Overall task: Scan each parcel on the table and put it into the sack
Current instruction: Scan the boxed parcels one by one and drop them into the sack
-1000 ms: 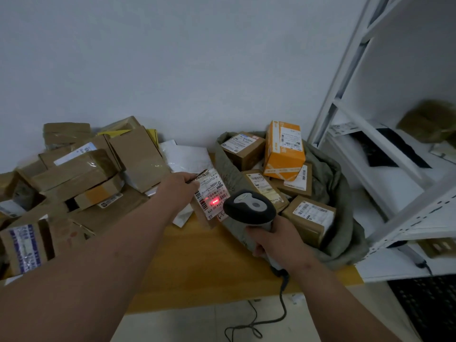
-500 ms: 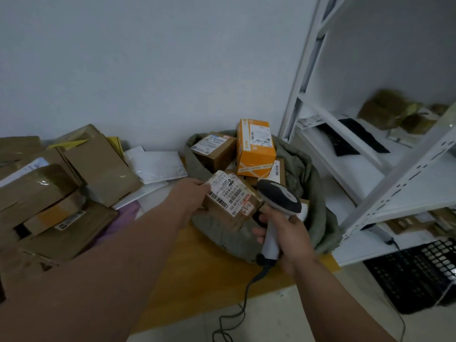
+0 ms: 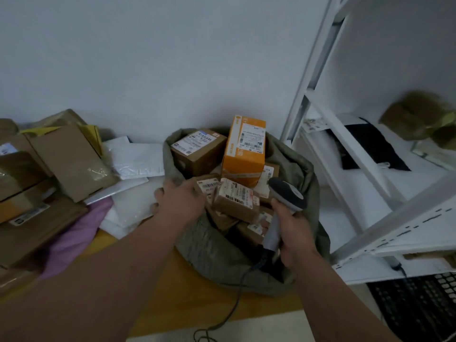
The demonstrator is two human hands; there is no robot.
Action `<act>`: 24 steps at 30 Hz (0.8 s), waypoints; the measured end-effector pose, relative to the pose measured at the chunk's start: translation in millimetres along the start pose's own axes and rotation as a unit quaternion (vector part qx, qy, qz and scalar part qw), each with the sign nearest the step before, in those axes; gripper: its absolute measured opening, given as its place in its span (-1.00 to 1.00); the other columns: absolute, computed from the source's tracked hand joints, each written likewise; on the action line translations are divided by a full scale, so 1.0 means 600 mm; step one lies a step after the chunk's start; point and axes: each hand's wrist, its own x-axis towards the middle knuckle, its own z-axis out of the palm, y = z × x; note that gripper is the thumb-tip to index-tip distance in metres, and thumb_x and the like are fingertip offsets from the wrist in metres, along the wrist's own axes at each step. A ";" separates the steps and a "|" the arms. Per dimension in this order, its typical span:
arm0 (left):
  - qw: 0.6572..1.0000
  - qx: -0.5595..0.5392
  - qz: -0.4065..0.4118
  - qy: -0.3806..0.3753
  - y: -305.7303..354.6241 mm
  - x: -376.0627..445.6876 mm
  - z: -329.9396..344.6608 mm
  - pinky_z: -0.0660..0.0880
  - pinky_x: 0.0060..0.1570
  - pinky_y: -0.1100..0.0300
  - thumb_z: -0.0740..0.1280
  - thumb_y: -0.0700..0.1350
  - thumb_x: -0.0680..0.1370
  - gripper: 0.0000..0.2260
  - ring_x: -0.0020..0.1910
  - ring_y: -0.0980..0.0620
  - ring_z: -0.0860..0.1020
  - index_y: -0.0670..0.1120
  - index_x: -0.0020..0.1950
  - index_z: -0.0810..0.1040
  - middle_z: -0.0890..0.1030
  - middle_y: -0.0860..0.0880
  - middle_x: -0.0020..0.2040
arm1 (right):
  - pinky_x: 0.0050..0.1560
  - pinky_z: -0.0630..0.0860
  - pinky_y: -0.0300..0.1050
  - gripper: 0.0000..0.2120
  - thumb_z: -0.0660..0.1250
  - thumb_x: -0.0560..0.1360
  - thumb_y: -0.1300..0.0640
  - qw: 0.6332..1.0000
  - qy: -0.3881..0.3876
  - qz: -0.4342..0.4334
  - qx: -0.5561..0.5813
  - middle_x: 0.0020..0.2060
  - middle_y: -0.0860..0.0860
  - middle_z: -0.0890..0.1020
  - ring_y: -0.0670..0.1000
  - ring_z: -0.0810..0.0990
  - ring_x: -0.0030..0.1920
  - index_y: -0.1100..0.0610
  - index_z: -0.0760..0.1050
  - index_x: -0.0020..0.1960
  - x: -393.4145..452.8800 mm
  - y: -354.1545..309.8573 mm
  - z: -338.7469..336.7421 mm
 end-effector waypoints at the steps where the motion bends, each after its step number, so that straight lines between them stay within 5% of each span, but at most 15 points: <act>1: 1.000 -0.012 -0.016 -0.001 -0.013 0.003 0.002 0.13 0.40 -0.16 0.16 0.22 0.59 -0.58 0.47 -0.24 0.10 0.26 0.46 0.28 0.07 -0.08 0.55 | 0.15 0.61 0.14 -0.84 0.42 0.54 0.04 1.000 -0.004 0.012 -0.004 -0.03 0.00 0.66 0.11 0.68 0.01 -0.02 0.53 0.11 0.007 0.004 0.001; 3: 0.996 -0.066 -0.035 -0.052 -0.028 0.008 0.009 0.18 0.45 -0.10 0.19 0.18 0.61 -0.56 0.47 -0.25 0.16 0.16 0.49 0.31 0.08 -0.13 0.55 | 0.10 0.62 0.11 -0.83 0.44 0.53 0.04 0.999 -0.008 0.028 -0.024 -0.03 0.04 0.68 0.11 0.69 -0.01 0.01 0.54 0.10 0.016 0.013 0.008; 6: 0.972 -0.197 -0.082 -0.102 -0.032 0.006 0.012 0.37 0.35 -0.04 0.21 -0.01 0.64 -0.64 0.30 -0.19 0.42 -0.14 0.39 0.43 0.44 -0.21 0.35 | -0.04 0.63 0.01 -0.70 0.43 0.54 0.03 0.997 -0.036 0.039 -0.060 0.05 0.06 0.66 0.09 0.68 -0.01 0.09 0.52 0.23 0.017 0.018 0.023; 10: 0.923 -0.355 -0.125 0.083 -0.053 0.012 -0.014 0.51 0.18 -0.13 0.20 -0.08 0.61 -0.74 0.06 -0.24 0.55 -0.24 0.11 0.56 0.59 -0.26 0.06 | -0.03 0.64 0.03 -0.70 0.43 0.54 0.02 0.995 -0.038 0.029 -0.082 0.01 0.02 0.65 0.07 0.69 -0.06 0.08 0.51 0.22 0.018 0.004 0.029; 14: 0.881 -0.404 -0.118 0.217 -0.064 0.004 -0.055 0.52 0.09 -0.15 0.22 0.01 0.61 -0.74 -0.07 -0.20 0.55 -0.07 -0.24 0.47 0.56 -0.16 -0.16 | -0.20 0.56 -0.08 -0.73 0.41 0.50 0.03 0.995 0.078 0.008 -0.060 -0.03 0.10 0.66 0.06 0.65 -0.16 0.14 0.55 0.14 0.036 -0.028 0.012; 19: 0.932 -0.320 -0.109 0.134 -0.072 0.017 -0.044 0.56 0.06 -0.11 0.32 0.04 0.56 -0.75 -0.02 -0.15 0.58 -0.13 0.07 0.54 0.62 -0.17 0.00 | -0.30 0.48 -0.11 -0.88 0.35 0.53 0.11 0.988 0.124 0.014 -0.096 -0.27 0.08 0.58 0.04 0.57 -0.31 0.17 0.53 -0.08 0.062 -0.061 -0.019; 24: 0.945 -0.298 -0.095 0.095 -0.038 0.030 -0.016 0.52 0.01 -0.02 0.42 -0.05 0.50 -0.52 0.06 -0.12 0.50 -0.12 0.33 0.33 0.49 -0.13 0.13 | 0.04 0.60 0.11 -0.81 0.35 0.55 0.07 0.980 0.116 0.070 -0.146 -0.29 0.15 0.55 0.11 0.55 -0.27 0.17 0.46 -0.15 0.097 -0.075 -0.049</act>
